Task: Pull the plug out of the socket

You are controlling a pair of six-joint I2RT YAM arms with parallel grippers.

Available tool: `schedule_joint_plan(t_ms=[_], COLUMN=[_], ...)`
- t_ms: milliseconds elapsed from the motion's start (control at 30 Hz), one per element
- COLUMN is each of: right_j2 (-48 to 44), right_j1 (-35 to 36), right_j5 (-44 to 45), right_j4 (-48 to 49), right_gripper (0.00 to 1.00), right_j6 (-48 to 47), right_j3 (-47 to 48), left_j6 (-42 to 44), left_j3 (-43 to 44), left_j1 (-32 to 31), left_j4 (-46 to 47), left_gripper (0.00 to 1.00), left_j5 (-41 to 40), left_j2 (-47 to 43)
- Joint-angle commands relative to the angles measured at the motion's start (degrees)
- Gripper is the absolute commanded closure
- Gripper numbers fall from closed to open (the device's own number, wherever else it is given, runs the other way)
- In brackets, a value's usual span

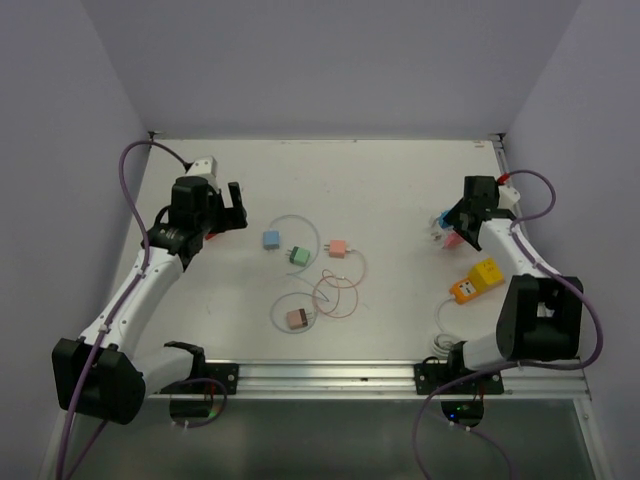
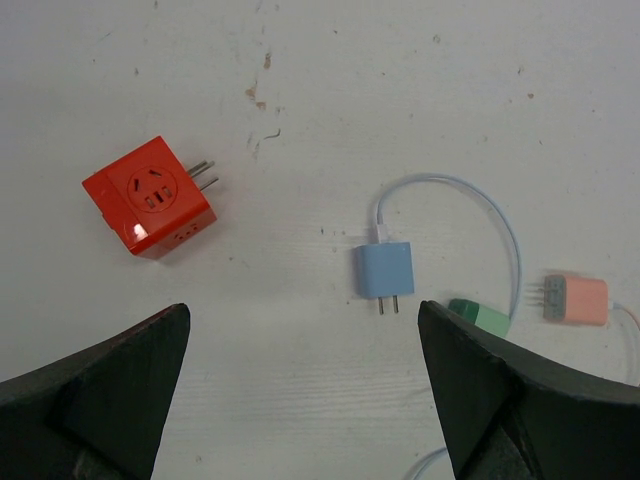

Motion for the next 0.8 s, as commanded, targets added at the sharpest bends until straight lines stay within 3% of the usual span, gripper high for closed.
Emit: schedule_joint_plan(t_ms=[0, 133, 367, 533, 767], right_j2=[1.63, 2.43, 2.87, 4.27, 7.16], right_j1=[-0.16, -0.24, -0.16, 0.72, 11.87], right_j5=[-3.21, -4.62, -8.56, -19.55, -22.02], right_j4=[3.59, 4.12, 5.17, 6.76, 5.0], right_gripper=[0.32, 0.4, 0.75, 0.99, 1.0], right_j6=[1.17, 0.82, -3.04, -9.55, -17.11], right_j3=[1.29, 0.59, -1.08, -0.82, 3.83], left_j6=[1.12, 1.21, 1.12, 1.29, 1.47], left_j3=[-0.8, -0.89, -0.98, -1.07, -1.33], left_j1=[-0.27, -0.36, -0.27, -0.27, -0.27], left_j4=[3.16, 3.25, 3.34, 3.51, 4.04], left_gripper=[0.01, 0.0, 0.0, 0.0, 0.0], left_j5=[-0.96, -1.05, -0.87, -0.7, 0.88], left_j2=[-1.14, -1.14, -0.87, -0.43, 0.44])
